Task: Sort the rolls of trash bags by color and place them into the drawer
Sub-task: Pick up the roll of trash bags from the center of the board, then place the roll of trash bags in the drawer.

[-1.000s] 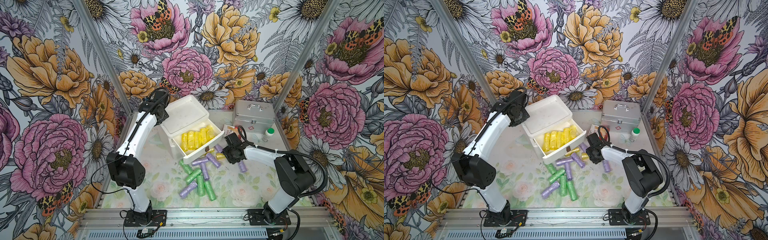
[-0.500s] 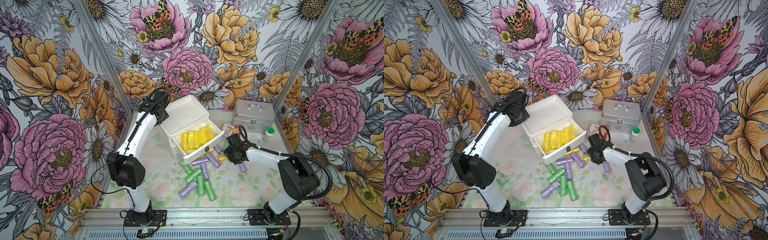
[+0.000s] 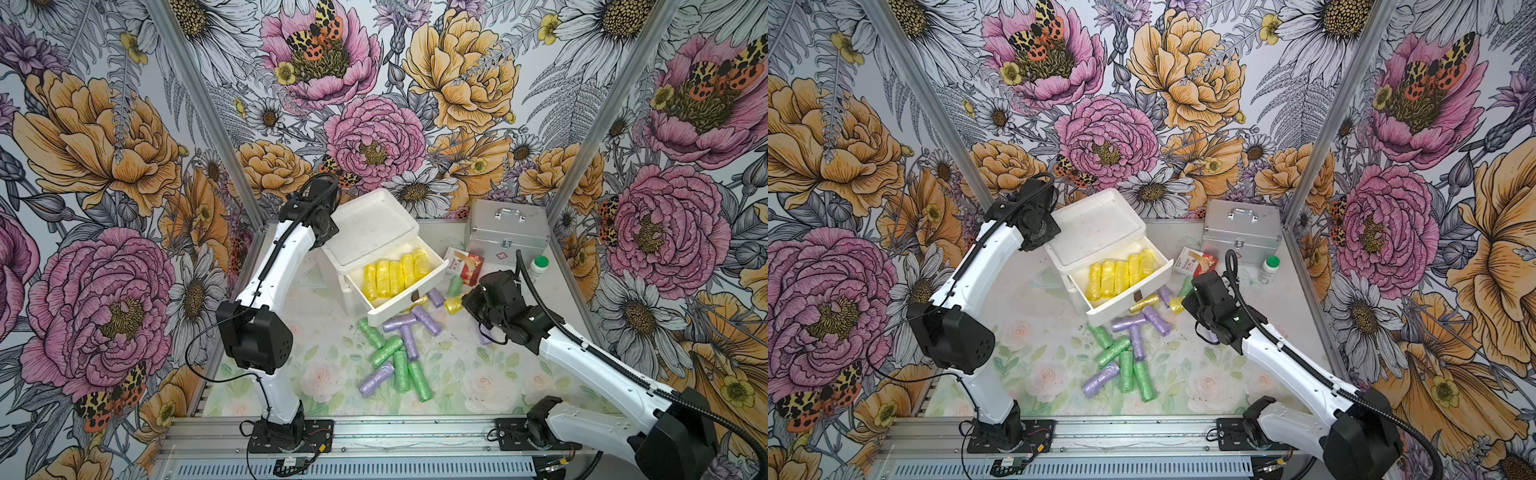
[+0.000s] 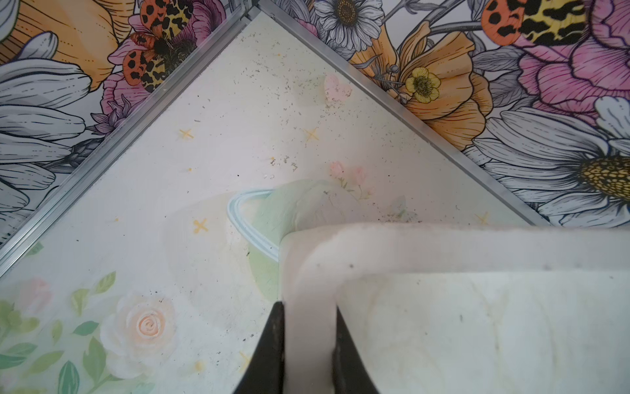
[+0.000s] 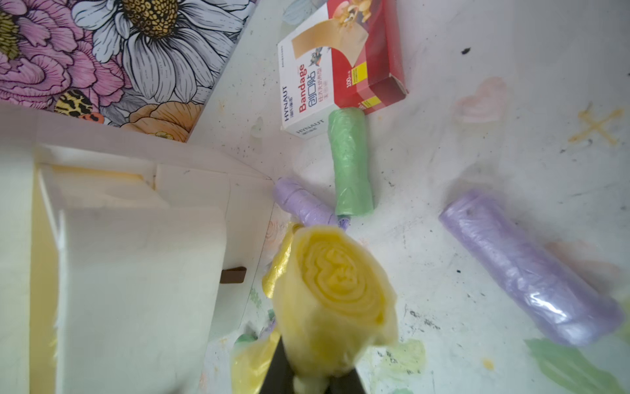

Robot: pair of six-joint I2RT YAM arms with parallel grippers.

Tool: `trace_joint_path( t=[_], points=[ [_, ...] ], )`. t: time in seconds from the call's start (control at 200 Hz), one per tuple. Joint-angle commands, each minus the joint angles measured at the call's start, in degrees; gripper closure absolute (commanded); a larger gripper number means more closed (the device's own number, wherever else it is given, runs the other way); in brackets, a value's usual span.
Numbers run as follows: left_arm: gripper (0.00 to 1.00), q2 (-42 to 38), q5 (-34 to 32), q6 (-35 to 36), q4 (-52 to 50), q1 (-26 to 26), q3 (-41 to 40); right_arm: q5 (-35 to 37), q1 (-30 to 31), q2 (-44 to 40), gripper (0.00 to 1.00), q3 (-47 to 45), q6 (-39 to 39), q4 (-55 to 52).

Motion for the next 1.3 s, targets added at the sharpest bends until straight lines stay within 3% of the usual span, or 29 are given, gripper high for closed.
trace_joint_path(
  t=[0.0,0.155,0.265,0.595,0.741,0.981,1.296],
  points=[
    [1.0,7.89,18.0,-6.97,3.49,-0.83,-4.03,0.67,0.94,-4.05,0.87,3.77,-5.39,-4.93],
    [1.0,7.02,16.91,-7.73,3.48,-1.35,-4.91,-0.83,1.1,-8.38,0.87,6.95,-9.52,-6.61],
    [1.0,6.28,16.34,-8.47,3.52,-1.61,-5.44,-3.07,1.03,-6.66,0.87,13.45,-12.99,-7.66],
    [1.0,5.41,16.02,-8.92,3.5,-2.39,-5.88,-17.43,2.29,14.43,0.85,41.24,-21.55,-8.82],
    [1.0,5.07,16.11,-8.7,3.49,-2.59,-5.89,-23.39,2.89,23.06,0.85,49.32,-25.16,-8.82],
    [1.0,4.5,16.13,-8.51,3.53,-2.91,-6.33,-28.53,3.74,32.47,0.85,51.88,-28.19,-8.86],
    [1.0,4.64,16.46,-8.39,3.48,-3.03,-6.06,-25.16,3.92,38.34,0.84,50.99,-27.29,-10.39]
  ],
)
